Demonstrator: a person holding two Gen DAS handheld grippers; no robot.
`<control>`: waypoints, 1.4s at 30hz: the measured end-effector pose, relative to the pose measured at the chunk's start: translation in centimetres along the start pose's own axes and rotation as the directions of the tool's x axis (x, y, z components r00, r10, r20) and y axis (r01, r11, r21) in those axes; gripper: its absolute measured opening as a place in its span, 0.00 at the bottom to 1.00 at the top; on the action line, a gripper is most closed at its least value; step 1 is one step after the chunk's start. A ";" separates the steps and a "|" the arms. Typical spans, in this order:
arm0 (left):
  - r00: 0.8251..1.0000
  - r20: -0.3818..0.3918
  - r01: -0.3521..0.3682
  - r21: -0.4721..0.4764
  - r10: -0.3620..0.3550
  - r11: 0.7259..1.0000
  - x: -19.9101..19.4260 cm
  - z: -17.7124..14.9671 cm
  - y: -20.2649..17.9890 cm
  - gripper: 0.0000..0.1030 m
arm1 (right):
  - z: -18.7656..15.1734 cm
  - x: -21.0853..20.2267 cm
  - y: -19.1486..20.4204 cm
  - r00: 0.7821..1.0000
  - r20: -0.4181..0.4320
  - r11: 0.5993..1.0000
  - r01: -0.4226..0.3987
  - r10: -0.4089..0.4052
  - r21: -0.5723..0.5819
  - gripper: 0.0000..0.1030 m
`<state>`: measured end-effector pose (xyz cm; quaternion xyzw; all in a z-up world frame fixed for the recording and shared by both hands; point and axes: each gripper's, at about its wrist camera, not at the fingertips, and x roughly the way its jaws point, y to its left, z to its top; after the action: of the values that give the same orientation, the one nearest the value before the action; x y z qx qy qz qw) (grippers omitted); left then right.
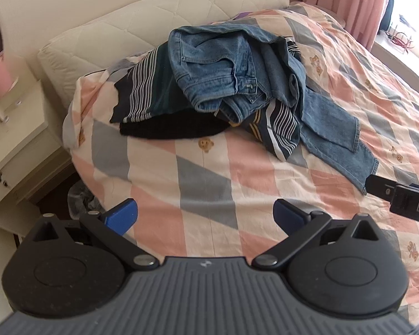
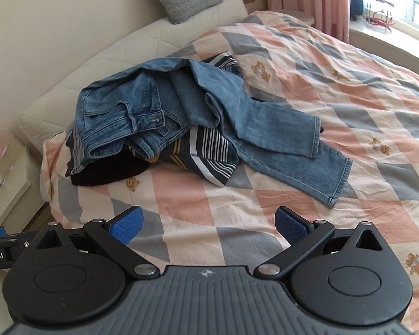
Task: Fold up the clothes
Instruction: 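Move both grippers toward the blue jeans on the clothes pile, then close the right gripper on the jeans waistband while the left gripper grasps a jeans leg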
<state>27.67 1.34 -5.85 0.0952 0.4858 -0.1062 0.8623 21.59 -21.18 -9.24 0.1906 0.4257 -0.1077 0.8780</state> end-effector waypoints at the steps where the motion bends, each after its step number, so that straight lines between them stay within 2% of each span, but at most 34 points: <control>1: 1.000 -0.002 0.005 0.006 -0.005 1.000 0.3 0.5 0.2 0.99 | 0.2 0.2 0.3 1.000 0.000 1.000 0.003 -0.003 0.003 1.00; 17: 0.998 -0.044 0.046 0.042 -0.044 0.998 5.6 5.4 3.4 0.99 | 3.6 4.1 3.5 0.999 -0.003 0.998 0.044 -0.044 0.033 1.00; 20: 0.997 -0.054 0.060 0.055 -0.057 0.997 6.7 6.3 3.8 0.99 | 4.1 5.0 3.9 0.998 0.019 0.998 0.053 -0.054 0.029 1.00; 26: 0.992 -0.070 0.111 0.064 -0.107 0.992 8.7 9.0 4.9 0.99 | 3.5 7.3 4.3 0.991 0.136 1.000 0.017 -0.018 0.008 1.00; 29: 0.984 -0.084 0.155 -0.002 -0.155 0.988 10.4 11.1 6.4 0.99 | 3.3 9.5 5.3 0.991 0.136 0.998 0.020 -0.012 -0.059 1.00; 35: 0.982 -0.115 0.142 -0.059 -0.148 0.988 15.8 15.2 8.0 0.99 | 2.3 15.9 8.5 0.995 0.102 0.978 0.035 -0.013 -0.208 1.00; 39: 0.973 -0.147 0.164 -0.092 -0.176 0.982 19.4 17.2 8.6 0.99 | 1.5 20.5 11.2 0.993 0.116 0.942 0.056 -0.018 -0.331 0.97; 42: 0.965 -0.167 0.183 -0.113 -0.200 0.977 21.5 18.2 8.9 0.98 | 1.0 23.7 13.2 0.991 0.132 0.898 0.087 -0.033 -0.431 0.92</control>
<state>55.85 3.02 -14.49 0.0150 0.5723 -0.1567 0.8048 41.45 -10.29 -24.16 -0.0309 0.3907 -0.0482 0.9188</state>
